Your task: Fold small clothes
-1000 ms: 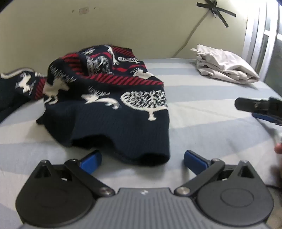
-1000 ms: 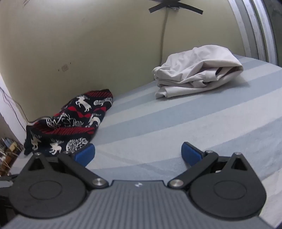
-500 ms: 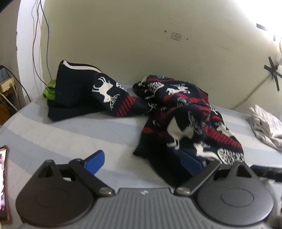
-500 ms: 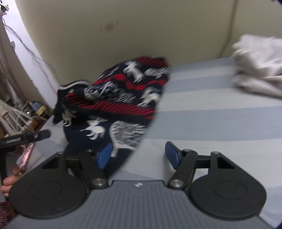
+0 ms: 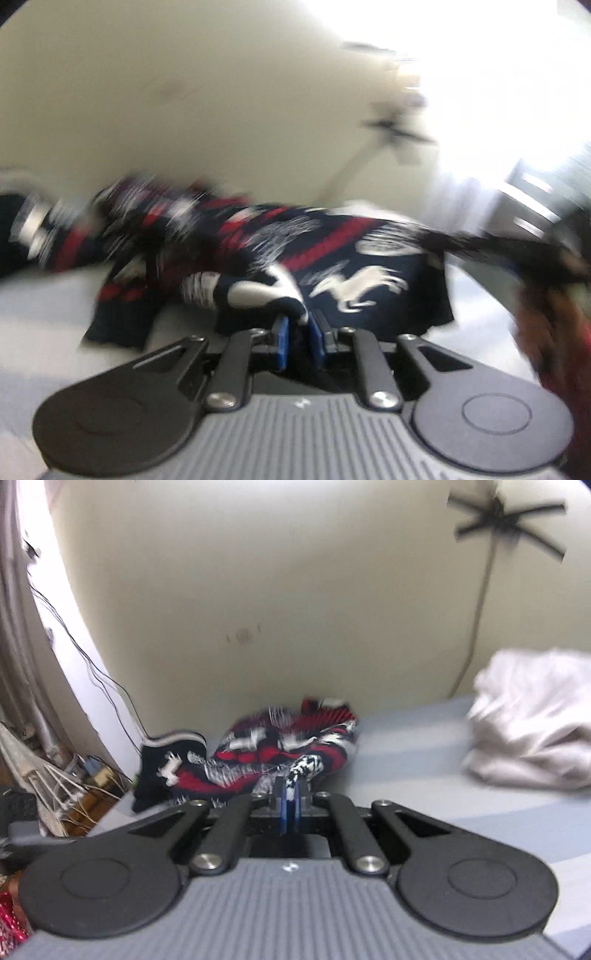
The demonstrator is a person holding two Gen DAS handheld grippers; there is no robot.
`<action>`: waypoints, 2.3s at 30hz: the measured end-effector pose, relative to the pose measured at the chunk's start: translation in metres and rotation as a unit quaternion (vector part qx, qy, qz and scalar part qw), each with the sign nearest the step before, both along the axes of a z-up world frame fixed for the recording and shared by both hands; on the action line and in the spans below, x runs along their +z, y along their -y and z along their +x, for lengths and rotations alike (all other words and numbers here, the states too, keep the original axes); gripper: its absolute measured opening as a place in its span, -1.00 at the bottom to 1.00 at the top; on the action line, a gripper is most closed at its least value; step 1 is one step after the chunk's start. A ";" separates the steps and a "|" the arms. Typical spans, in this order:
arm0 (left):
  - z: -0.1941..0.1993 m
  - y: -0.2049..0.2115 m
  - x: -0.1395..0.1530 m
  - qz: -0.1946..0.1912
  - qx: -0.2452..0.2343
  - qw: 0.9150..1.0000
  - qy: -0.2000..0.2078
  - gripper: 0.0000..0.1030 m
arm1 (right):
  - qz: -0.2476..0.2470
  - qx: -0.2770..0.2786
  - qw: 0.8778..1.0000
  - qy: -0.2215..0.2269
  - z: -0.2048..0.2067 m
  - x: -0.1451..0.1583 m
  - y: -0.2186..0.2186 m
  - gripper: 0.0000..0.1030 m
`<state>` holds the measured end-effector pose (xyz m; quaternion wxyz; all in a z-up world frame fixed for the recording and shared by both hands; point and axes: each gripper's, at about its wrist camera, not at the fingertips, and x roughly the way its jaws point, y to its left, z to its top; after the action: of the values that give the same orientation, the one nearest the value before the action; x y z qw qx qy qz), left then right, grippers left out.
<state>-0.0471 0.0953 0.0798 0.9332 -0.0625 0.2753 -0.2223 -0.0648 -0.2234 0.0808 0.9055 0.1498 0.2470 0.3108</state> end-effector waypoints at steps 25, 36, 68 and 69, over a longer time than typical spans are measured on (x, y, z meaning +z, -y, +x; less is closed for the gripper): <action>0.197 -0.167 -0.071 -0.082 0.339 0.927 -0.138 0.83 | 0.020 -0.075 0.993 -0.092 0.020 -0.098 0.039 -0.13; 0.103 -0.203 0.021 -0.095 0.368 0.925 -0.010 -0.82 | -0.027 -0.060 0.996 -0.064 0.065 -0.073 0.022 -0.12; 0.045 -0.170 0.008 0.012 0.344 0.938 -0.022 0.12 | -0.055 0.044 0.995 -0.070 0.131 -0.040 0.003 -0.18; 0.052 -0.165 0.006 0.017 0.341 0.940 -0.023 0.13 | -0.057 0.015 0.995 -0.075 0.151 -0.043 0.008 -0.18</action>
<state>0.0047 0.2600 0.0856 0.9473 -0.1419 0.2630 0.1154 0.0857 -0.2310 0.0383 0.8869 0.1172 0.3335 0.2973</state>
